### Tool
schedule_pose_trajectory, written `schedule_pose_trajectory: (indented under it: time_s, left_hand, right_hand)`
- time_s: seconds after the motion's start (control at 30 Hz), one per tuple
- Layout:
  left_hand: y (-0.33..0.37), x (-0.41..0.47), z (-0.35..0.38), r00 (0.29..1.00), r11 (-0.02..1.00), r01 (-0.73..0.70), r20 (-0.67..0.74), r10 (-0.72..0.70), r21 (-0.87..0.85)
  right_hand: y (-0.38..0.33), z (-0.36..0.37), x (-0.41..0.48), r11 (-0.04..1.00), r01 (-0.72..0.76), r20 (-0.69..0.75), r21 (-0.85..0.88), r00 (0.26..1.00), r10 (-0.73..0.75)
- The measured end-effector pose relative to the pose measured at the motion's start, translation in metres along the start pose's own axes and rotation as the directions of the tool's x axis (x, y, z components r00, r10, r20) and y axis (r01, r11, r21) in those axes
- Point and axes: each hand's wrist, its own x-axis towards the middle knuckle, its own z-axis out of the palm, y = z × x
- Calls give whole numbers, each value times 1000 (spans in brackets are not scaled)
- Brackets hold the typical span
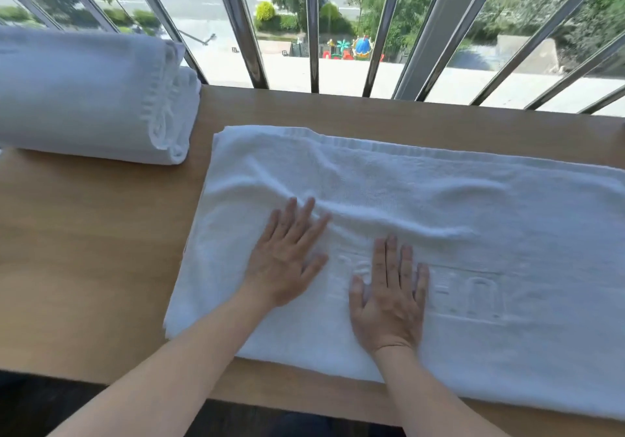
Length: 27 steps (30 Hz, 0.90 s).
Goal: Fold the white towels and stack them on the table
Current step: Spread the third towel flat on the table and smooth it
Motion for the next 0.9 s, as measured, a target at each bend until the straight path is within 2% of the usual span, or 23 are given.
schedule_pose_trajectory:
  time_s: [0.03,0.1,0.3,0.47,0.5,0.53,0.6,0.63,0.7,0.77,0.9]
  left_hand:
    - [7,3,4,994,994,-108,4,107,25]
    - [5,15,8,986,984,-165,8,165,59]
    - [-44,70,-11,994,992,114,-4,-114,45]
    - [-45,107,-23,937,938,347,-28,-347,-10]
    - [-32,106,-21,942,941,334,-26,-336,-47]
    - [-14,101,-18,965,963,259,-25,-262,-78]
    - [21,82,-6,1000,999,-13,-13,13,-41]
    - [29,74,-1,992,992,-128,8,128,-1]
    - [24,79,-1,979,979,-202,30,201,28]
    - [5,101,-8,991,989,-134,19,133,58]
    - [-34,142,-27,979,979,200,29,-201,31]
  right_hand:
    - [0,0,0,1000,2,-8,1,1000,-2]
    - [-1,1,1,1000,1,-28,1,1000,-1]
    - [-1,3,3,1000,21,-64,-19,998,-23]
    - [-1,1,3,999,14,-35,-32,999,-15]
    - [-2,0,3,999,14,-33,-29,999,-15]
    - [-2,-1,2,1000,13,-33,-26,999,-14]
    - [-2,-1,3,1000,11,-36,-20,999,-11]
    - [-2,-1,3,1000,13,-38,-19,999,-13]
    - [-2,-2,3,1000,18,-36,-22,999,-19]
    - [-2,-2,4,999,19,-28,-29,999,-19]
    - [-1,0,2,1000,14,-17,-26,1000,-14]
